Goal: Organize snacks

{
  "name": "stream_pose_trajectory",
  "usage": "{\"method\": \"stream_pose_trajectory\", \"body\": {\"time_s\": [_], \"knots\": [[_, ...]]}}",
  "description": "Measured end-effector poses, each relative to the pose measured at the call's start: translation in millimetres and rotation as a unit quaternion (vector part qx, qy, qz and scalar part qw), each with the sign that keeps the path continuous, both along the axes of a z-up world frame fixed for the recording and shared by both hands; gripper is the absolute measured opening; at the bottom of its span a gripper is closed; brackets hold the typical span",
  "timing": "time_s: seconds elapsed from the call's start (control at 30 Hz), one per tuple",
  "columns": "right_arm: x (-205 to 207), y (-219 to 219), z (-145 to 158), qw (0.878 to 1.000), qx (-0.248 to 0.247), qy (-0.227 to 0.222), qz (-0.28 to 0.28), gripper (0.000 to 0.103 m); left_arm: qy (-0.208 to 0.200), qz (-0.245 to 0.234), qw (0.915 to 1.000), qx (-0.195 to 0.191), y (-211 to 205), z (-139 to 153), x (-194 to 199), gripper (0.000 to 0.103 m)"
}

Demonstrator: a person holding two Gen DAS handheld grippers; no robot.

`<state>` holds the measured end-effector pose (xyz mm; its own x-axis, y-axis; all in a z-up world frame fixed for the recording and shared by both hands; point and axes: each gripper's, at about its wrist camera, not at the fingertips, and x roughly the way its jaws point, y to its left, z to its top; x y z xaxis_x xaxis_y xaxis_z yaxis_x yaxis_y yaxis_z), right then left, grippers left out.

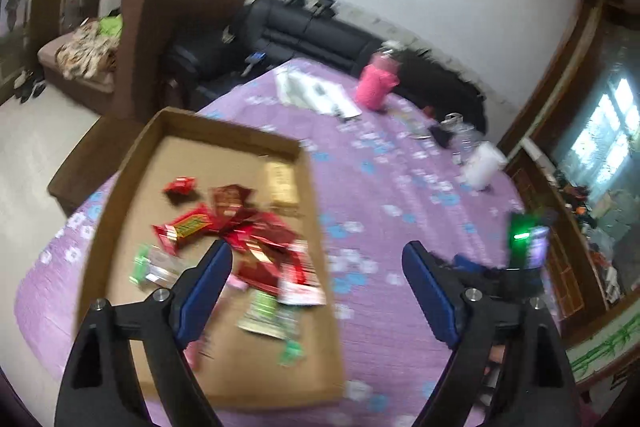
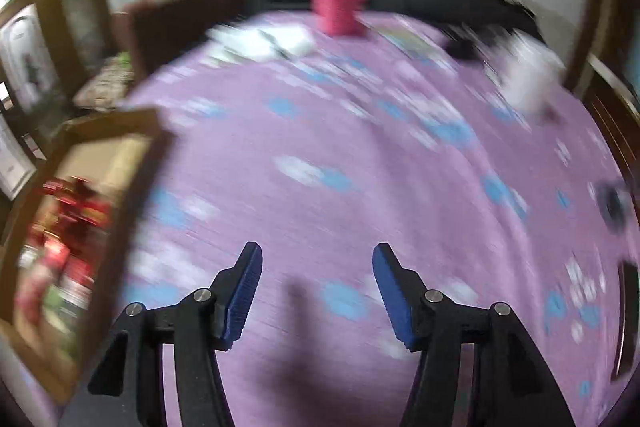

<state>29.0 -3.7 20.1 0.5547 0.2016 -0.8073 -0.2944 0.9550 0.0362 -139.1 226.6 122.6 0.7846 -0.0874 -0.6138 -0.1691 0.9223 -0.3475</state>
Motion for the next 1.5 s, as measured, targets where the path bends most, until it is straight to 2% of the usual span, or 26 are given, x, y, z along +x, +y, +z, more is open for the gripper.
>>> {"method": "stream_pose_trajectory", "body": {"time_s": [0.1, 0.13, 0.2, 0.23, 0.27, 0.33, 0.47, 0.57, 0.7, 0.83, 0.87, 0.93, 1.0, 1.13, 1.2, 1.23, 1.27, 1.33, 1.43, 1.5], "knots": [[3.8, -34.1, -19.2, 0.999, 0.008, 0.003, -0.042, 0.062, -0.029, -0.018, 0.9993, 0.014, -32.2, 5.5, -16.5, 0.088], [1.4, -40.4, -19.2, 0.999, 0.01, -0.013, -0.048, 0.066, -0.037, -0.023, 0.9989, 0.015, -41.0, 5.0, -21.8, 0.089], [2.4, -44.2, -18.6, 0.998, -0.002, -0.014, -0.065, 0.068, -0.047, -0.032, 0.9981, 0.023, -53.8, 4.4, -26.6, 0.089], [2.8, -44.4, -19.2, 0.997, -0.008, -0.014, -0.072, 0.078, -0.051, -0.038, 0.9975, 0.031, -60.5, 4.4, -27.7, 0.089], [4.2, -44.4, -21.1, 0.996, -0.021, -0.013, -0.083, 0.092, -0.053, -0.044, 0.9971, 0.033, -64.2, 4.2, -28.7, 0.089], [5.6, -48.1, -23.7, 0.994, -0.023, 0.003, -0.102, 0.103, -0.062, -0.072, 0.9953, 0.02, -73.0, 4.7, -29.2, 0.089], [5.1, -52.7, -24.4, 0.994, -0.018, 0.004, -0.111, 0.102, -0.063, -0.123, 0.9904, 0.005, -88.6, 2.4, -22.6, 0.09], [4.5, -51.9, -24.1, 0.994, -0.018, 0.004, -0.111, 0.102, -0.059, -0.137, 0.9889, -0.002, -98.9, -2.9, -12.5, 0.091], [4.0, -51.9, -23.9, 0.994, -0.018, 0.004, -0.111, 0.102, -0.048, -0.161, 0.9858, 0.007, -129.6, -2.3, 22.3, 0.092], [4.3, -52.2, -23.7, 0.994, -0.018, 0.004, -0.111, 0.102, 0.016, -0.209, 0.9776, 0.019, -161.2, -26.2, 76.2, 0.093], [5.2, -52.1, -24.3, 0.994, -0.018, 0.004, -0.111, 0.102, 0.029, -0.21, 0.9771, 0.016, -162.4, -34.6, 85.6, 0.103], [5.9, -52.6, -24.6, 0.994, -0.019, 0.005, -0.112, 0.102, 0.015, -0.228, 0.9726, -0.041, -153.7, -46.0, 99.5, 0.103], [2.4, -52.0, -24.8, 0.993, -0.021, 0.005, -0.113, 0.102, -0.001, -0.246, 0.967, -0.065, -146.5, -47.1, 108.1, 0.103], [0.0, -52.0, -24.1, 0.993, -0.021, 0.003, -0.112, 0.102, -0.032, -0.225, 0.9699, -0.087, -119.4, -39.8, 106.1, 0.103], [-0.9, -51.5, -24.1, 0.994, -0.019, 0.003, -0.112, 0.102, -0.026, -0.193, 0.9759, -0.097, -101.5, -41.2, 111.9, 0.103], [1.0, -51.0, -24.4, 0.994, -0.019, 0.004, -0.112, 0.102, -0.017, -0.175, 0.9808, -0.084, -99.1, -42.8, 117.9, 0.103], [1.9, -51.2, -24.5, 0.994, -0.019, 0.004, -0.112, 0.102, 0.003, -0.162, 0.9849, -0.062, -99.6, -47.8, 127.7, 0.103], [1.8, -51.5, -24.4, 0.994, -0.019, 0.004, -0.112, 0.102, 0.051, -0.152, 0.9865, -0.034, -105.2, -65.4, 151.0, 0.103], [1.3, -51.6, -24.2, 0.994, -0.019, 0.003, -0.112, 0.102, 0.12, -0.142, 0.9822, -0.03, -113.4, -94.7, 180.0, 0.103], [1.5, -51.4, -24.3, 0.994, -0.019, 0.004, -0.112, 0.102, 0.126, -0.132, 0.9832, -0.004, -117.1, -103.5, 189.3, 0.103]]}}
